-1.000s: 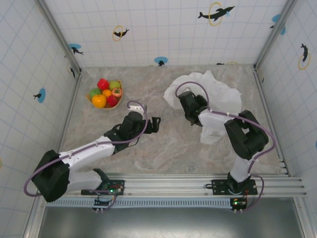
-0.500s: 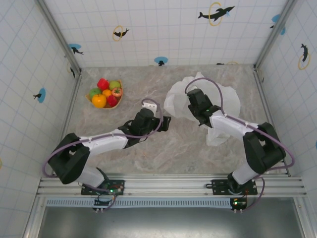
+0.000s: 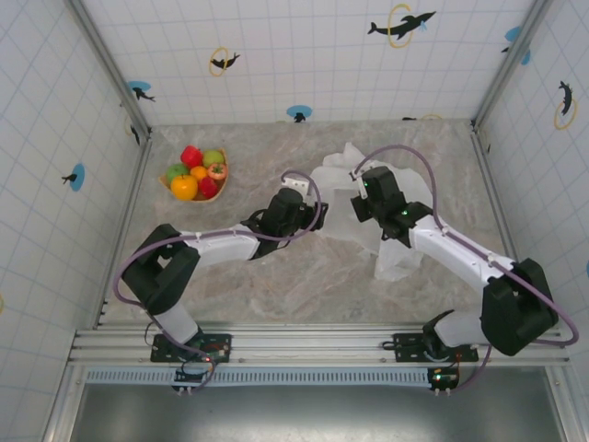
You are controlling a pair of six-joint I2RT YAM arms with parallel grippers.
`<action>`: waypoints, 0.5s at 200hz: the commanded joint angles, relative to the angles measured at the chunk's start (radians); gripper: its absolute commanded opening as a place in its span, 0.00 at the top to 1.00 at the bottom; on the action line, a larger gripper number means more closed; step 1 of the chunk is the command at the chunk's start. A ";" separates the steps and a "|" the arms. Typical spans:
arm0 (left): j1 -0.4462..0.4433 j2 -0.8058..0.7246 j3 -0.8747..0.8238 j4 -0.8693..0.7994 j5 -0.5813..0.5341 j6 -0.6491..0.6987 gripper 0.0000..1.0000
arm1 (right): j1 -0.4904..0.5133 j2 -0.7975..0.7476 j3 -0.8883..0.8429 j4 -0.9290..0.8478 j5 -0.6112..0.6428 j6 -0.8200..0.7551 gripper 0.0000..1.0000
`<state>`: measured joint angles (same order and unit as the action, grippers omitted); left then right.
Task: Place the fruits into the plastic bag
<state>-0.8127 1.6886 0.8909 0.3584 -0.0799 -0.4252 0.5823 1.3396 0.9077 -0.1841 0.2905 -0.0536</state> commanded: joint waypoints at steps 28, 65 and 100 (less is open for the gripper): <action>0.005 -0.134 -0.002 -0.138 0.153 0.042 0.71 | 0.056 -0.052 -0.081 0.030 0.179 -0.194 0.74; 0.043 -0.224 -0.052 -0.149 0.311 0.016 0.84 | 0.091 -0.010 -0.120 0.080 0.243 -0.272 0.48; 0.051 -0.251 -0.049 -0.201 0.309 0.048 0.90 | 0.097 0.073 -0.095 0.129 0.230 -0.291 0.44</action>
<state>-0.7685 1.4609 0.8585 0.2211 0.1833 -0.4057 0.6704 1.3617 0.7998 -0.1219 0.5041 -0.3077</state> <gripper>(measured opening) 0.113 0.559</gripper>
